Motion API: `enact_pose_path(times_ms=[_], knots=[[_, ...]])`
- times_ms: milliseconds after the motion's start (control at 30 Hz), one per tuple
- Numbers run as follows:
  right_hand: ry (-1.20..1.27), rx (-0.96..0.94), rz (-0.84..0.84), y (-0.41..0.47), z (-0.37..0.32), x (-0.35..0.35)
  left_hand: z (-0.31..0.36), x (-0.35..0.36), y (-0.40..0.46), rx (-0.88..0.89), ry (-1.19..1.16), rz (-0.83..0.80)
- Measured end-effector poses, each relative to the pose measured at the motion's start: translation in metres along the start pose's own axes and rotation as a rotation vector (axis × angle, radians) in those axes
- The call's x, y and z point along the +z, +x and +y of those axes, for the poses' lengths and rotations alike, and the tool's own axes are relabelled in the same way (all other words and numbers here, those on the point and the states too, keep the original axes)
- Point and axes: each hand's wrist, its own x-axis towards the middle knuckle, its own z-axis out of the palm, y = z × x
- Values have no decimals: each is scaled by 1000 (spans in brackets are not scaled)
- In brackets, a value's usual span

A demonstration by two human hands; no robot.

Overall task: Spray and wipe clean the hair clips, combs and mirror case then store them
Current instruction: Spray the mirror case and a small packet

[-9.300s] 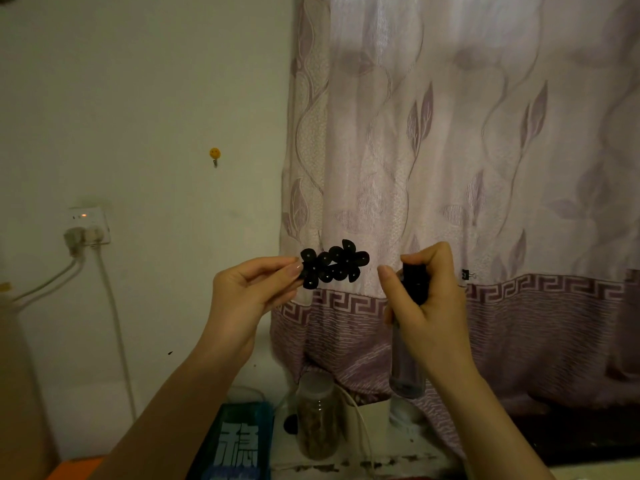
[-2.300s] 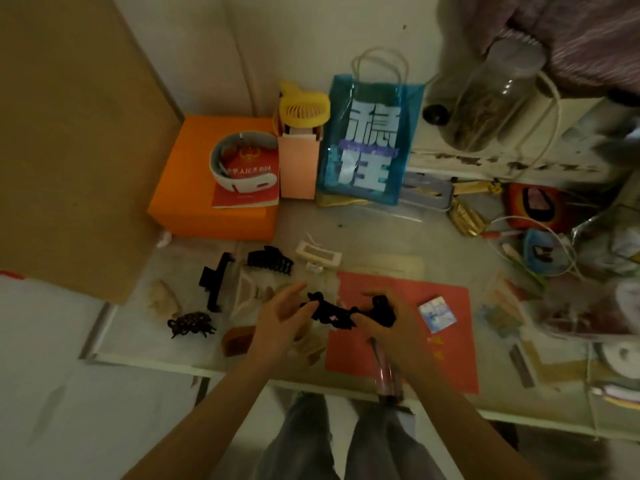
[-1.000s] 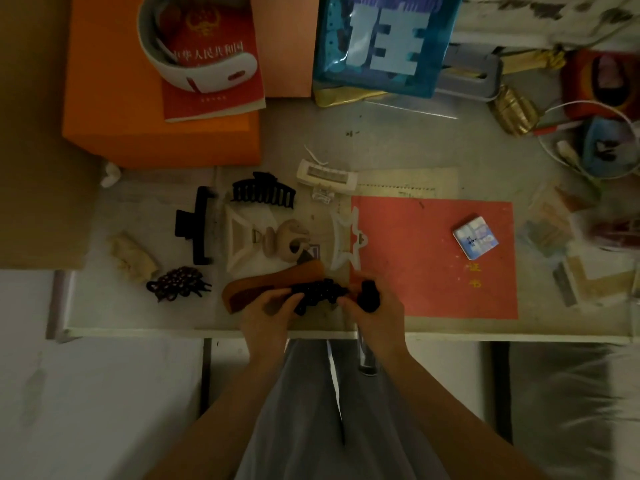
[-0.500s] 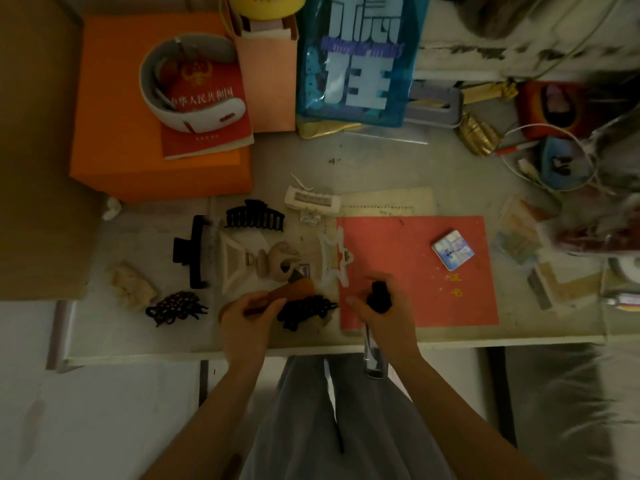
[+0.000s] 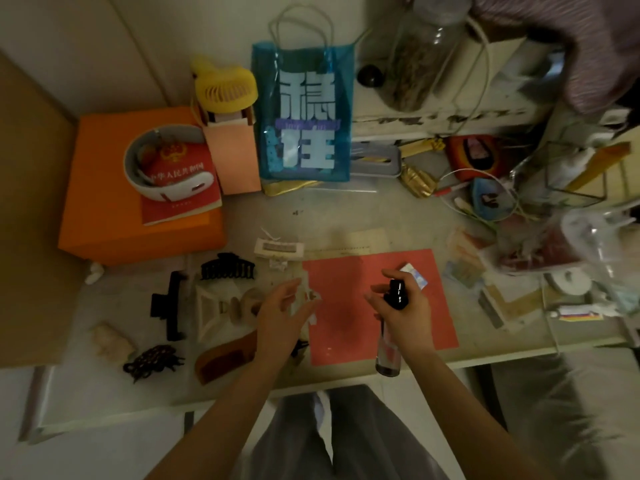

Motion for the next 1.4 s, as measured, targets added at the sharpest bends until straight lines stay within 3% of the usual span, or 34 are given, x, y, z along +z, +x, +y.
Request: enact_pose_path(times_ms=[300,700,933,1133,1400], knots=[[0,18,1,41,6,-75,30,90,6,-30,171,-3],[-39,4,-171,105,22,-165,31,205,11,-104,119,-8],[-109,126,-217,124,32,-180,13,229,34,-134,266,18],[-187,19,-244,147,30,-180,1,234,38,-116,365,16],[-115,-24,-311,180,20,-170,-3,236,35,-105,459,5]])
